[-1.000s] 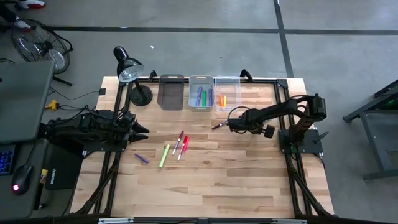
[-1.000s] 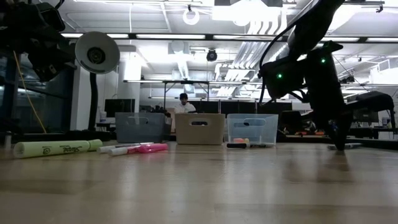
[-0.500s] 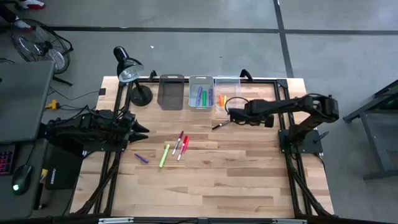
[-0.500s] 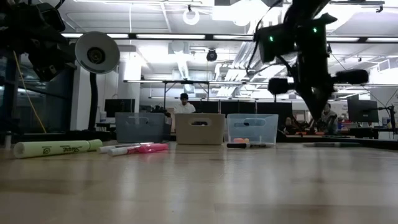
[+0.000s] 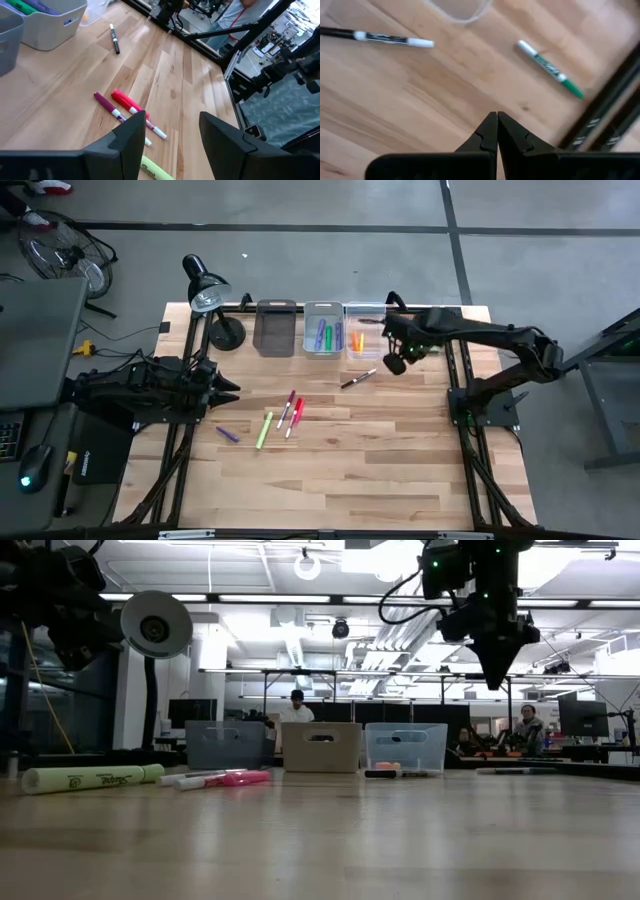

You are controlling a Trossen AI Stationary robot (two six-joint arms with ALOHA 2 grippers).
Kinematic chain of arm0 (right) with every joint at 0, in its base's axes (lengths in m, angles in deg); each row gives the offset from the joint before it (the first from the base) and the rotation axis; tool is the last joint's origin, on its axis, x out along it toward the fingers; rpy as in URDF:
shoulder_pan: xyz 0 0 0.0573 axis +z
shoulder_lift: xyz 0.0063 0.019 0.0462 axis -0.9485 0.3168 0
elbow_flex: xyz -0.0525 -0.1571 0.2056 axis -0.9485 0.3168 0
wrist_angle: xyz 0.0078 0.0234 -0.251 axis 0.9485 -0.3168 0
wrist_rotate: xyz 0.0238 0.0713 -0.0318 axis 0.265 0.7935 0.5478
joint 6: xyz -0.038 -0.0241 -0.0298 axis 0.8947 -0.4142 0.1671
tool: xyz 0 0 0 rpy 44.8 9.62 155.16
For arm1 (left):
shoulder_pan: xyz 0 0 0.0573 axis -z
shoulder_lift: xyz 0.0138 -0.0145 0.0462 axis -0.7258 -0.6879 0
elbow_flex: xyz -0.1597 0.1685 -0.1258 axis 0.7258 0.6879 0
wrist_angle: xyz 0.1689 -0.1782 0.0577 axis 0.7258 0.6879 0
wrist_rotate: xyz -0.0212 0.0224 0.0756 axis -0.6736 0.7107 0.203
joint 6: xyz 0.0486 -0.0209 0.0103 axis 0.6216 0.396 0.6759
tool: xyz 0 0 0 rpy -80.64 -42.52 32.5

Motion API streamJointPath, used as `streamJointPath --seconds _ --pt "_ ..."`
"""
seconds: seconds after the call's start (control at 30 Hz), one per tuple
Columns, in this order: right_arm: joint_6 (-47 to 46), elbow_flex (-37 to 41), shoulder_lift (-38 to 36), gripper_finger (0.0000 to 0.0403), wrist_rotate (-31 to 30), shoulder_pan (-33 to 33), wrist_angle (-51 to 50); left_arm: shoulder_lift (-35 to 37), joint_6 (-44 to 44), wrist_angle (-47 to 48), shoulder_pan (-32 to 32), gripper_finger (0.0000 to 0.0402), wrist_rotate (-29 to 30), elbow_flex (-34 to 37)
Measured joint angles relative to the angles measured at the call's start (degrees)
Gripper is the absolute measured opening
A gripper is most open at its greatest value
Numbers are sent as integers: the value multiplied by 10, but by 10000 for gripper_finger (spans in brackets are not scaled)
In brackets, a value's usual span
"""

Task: Pick & Place Markers
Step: Put the green marker into the black bin

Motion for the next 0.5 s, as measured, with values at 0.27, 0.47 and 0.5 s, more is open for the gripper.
streamJointPath --seconds 0.27,0.47,0.5 --pt "152 16 18 1 33 -130 86 0 -39 0 0 183 49 0" --pt "335 23 83 1 12 -193 132 0 -54 0 0 183 91 0" --pt "367 23 95 1 -1 -200 138 0 -60 0 0 183 93 0"
